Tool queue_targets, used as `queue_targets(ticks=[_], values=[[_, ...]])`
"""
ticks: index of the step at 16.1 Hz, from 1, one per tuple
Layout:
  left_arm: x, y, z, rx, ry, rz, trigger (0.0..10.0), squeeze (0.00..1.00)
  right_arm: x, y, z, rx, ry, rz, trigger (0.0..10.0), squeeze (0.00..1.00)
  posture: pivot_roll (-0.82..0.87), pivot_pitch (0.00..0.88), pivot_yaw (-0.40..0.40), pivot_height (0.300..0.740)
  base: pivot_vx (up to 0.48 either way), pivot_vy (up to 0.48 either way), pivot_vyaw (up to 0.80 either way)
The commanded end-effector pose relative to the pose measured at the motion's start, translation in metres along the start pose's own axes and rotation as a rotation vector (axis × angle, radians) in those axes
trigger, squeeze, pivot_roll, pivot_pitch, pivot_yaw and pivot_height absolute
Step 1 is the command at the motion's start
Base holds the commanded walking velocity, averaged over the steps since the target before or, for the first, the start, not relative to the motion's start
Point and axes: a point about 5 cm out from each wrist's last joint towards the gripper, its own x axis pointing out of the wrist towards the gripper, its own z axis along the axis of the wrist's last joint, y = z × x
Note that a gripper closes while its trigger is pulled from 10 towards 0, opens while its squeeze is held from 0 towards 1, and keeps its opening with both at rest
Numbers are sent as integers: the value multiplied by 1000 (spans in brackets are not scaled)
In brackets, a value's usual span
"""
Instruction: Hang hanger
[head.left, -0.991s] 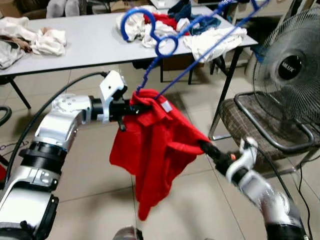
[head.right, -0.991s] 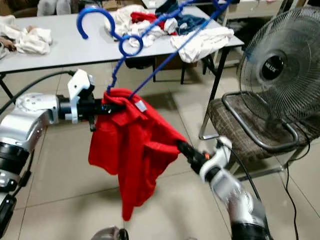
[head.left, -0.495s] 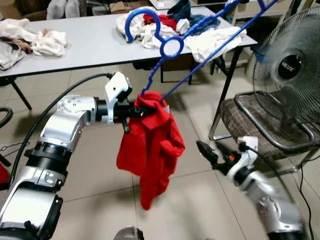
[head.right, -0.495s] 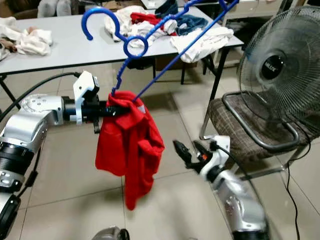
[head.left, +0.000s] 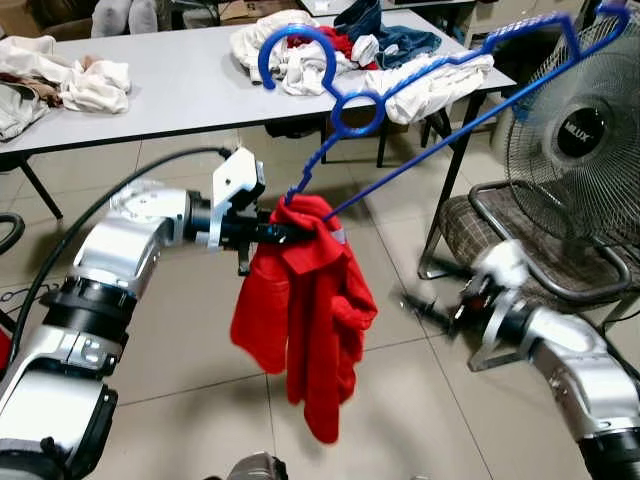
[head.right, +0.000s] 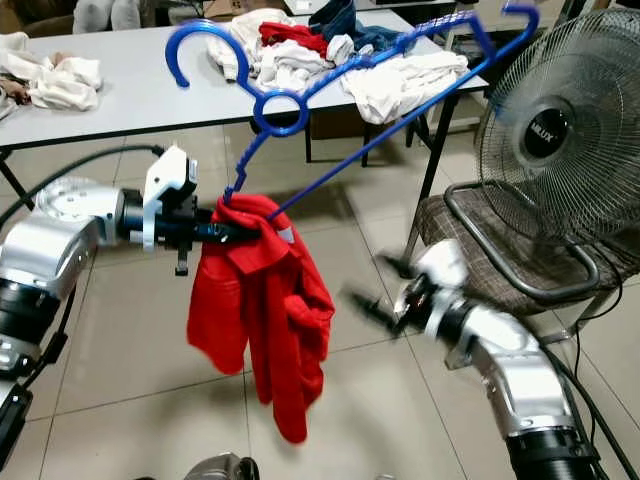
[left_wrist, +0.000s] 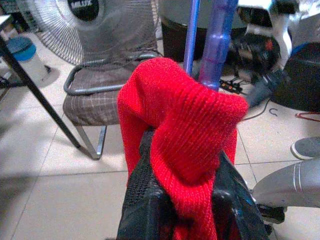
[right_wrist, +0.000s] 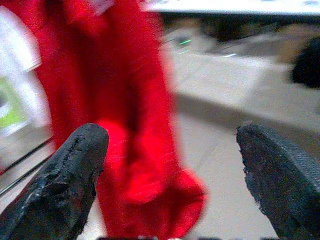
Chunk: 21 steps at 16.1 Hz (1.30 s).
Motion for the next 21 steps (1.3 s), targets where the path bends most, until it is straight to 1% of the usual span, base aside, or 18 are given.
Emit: queue_targets(ticks=[1,3,4,5,6,7,8,9,10,11,12,13,16,17,18,19,20,21], values=[[-1,2,19,55,-38,-24,0,0,0,2,-5,1,43,53,10000,0,14,0,66,740,0,0,0],[-1,-3,26,68,-53,-74,0,0,5,-8,-5,-35,67,22,10000,0,18,0,62,740,0,0,0],[0,-5,29,70,-59,-98,0,0,8,-14,-2,-49,63,-12,8824,0,18,0,62,740,0,0,0],[0,-7,30,74,-59,-115,0,0,10,-17,0,-47,58,-13,6196,0,21,0,56,740,0,0,0],[0,-8,34,81,-64,-132,0,0,12,-19,0,-43,71,-6,3176,0,21,0,56,740,0,0,0],[0,-9,36,85,-69,-144,0,0,13,-20,-1,-57,91,4,1255,0,20,0,56,740,0,0,0],[1,-10,38,88,-71,-148,0,0,13,-19,-1,-61,95,27,1020,0,22,0,54,740,0,0,0],[1,-9,38,89,-66,-145,0,0,12,-18,0,-64,92,38,1294,0,25,0,51,740,0,0,0],[2,-7,33,96,-29,-125,0,0,7,-19,10,-89,58,52,3804,0,28,0,48,740,0,0,0],[3,-4,29,86,-7,-97,0,0,1,-21,25,-92,-9,49,7569,0,23,0,50,740,0,0,0],[3,-1,25,70,-4,-62,0,0,-9,-22,36,-128,-23,53,9882,0,14,0,54,740,0,0,0],[2,3,20,55,19,-23,0,0,-20,-18,42,-178,-2,73,10000,0,12,0,56,740,0,0,0],[-3,9,-5,34,163,50,0,0,-43,0,63,-259,12,116,10000,0,-5,0,66,740,0,0,0],[-4,10,-12,22,195,59,0,0,-49,12,71,-256,27,175,10000,0,-11,0,71,740,0,0,0],[-4,11,-14,19,206,62,0,0,-51,15,73,-252,31,191,10000,0,-11,0,71,740,0,0,0],[-5,13,-22,14,271,66,0,0,-52,32,93,-268,-7,257,10000,804,-22,0,81,740,0,0,0],[-7,14,-27,22,336,50,0,0,-51,40,116,-304,-87,267,10000,1000,-28,0,88,740,0,0,0],[-7,12,-29,30,391,0,0,0,-49,36,144,-358,-185,210,10000,1000,-33,0,95,740,0,0,0]])
